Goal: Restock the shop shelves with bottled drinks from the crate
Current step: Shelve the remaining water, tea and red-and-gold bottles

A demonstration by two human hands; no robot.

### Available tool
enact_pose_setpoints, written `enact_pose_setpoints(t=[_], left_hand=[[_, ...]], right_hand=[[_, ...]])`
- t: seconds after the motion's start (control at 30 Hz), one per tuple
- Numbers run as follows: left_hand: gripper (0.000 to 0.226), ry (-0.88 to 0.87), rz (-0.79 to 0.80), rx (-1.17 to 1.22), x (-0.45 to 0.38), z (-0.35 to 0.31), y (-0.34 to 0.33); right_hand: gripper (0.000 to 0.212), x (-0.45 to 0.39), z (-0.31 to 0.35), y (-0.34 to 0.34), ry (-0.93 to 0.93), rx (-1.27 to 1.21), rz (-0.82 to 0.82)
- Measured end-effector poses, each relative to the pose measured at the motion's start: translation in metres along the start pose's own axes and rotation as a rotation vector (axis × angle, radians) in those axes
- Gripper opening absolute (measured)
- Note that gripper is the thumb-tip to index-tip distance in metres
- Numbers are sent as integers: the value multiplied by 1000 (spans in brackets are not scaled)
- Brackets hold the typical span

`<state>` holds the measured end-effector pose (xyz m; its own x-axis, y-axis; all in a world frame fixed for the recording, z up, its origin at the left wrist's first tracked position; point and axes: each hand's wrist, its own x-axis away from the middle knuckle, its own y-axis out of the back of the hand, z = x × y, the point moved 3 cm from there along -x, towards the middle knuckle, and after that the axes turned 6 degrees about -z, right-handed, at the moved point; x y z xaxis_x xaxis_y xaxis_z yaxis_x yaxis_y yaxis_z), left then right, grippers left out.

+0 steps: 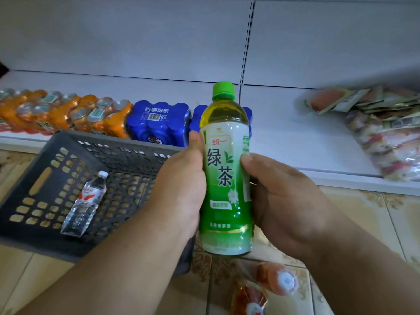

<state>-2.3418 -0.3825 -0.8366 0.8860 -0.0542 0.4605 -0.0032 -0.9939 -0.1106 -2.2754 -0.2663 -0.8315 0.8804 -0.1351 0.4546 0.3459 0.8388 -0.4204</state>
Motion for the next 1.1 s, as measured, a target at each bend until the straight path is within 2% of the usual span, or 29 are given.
enact_pose_setpoints(t=[0.1, 0.2, 0.27, 0.3, 0.33, 0.37, 0.4, 0.47, 0.53, 0.6, 0.7, 0.8, 0.9, 1.1], left_hand=[[52, -8, 38, 60, -3, 3, -4], [63, 12, 187, 121, 1, 3, -11], [67, 31, 175, 167, -3, 5, -9], [69, 52, 146, 187, -6, 6, -7], [74, 68, 96, 179, -9, 7, -4], [79, 75, 48, 155, -13, 6, -1], [81, 67, 8, 123, -15, 4, 2], [71, -15, -29, 18, -18, -3, 3], [63, -65, -45, -60, -19, -9, 3], [62, -6, 43, 61, -20, -11, -1], [69, 13, 103, 126, -17, -14, -3], [62, -46, -2, 92, -15, -10, -3], [60, -72, -18, 69, -14, -14, -6], [71, -197, 10, -12, 19, -89, -32]], right_hand=[[37, -4, 6, 5, 61, 91, -68], [60, 2, 12, 7, 178, 274, -216], [67, 1, 16, -3, 104, 292, -213], [55, -1, 20, -15, 23, 242, -156], [34, 9, 19, -21, -3, 112, 3], [21, 9, 19, -20, -4, -55, 35], [29, 4, 17, -15, -2, -180, 6], [37, -5, 21, -20, -24, -91, -29], [45, -3, 17, -24, -122, -32, -39], [45, -9, 10, -18, -92, 151, -190], [57, -4, -1, -16, 56, 397, -165], [56, -7, -15, -19, 120, 446, -115], [57, -10, -17, -20, 178, 435, -89], [57, 11, 44, -32, 251, 335, -125]])
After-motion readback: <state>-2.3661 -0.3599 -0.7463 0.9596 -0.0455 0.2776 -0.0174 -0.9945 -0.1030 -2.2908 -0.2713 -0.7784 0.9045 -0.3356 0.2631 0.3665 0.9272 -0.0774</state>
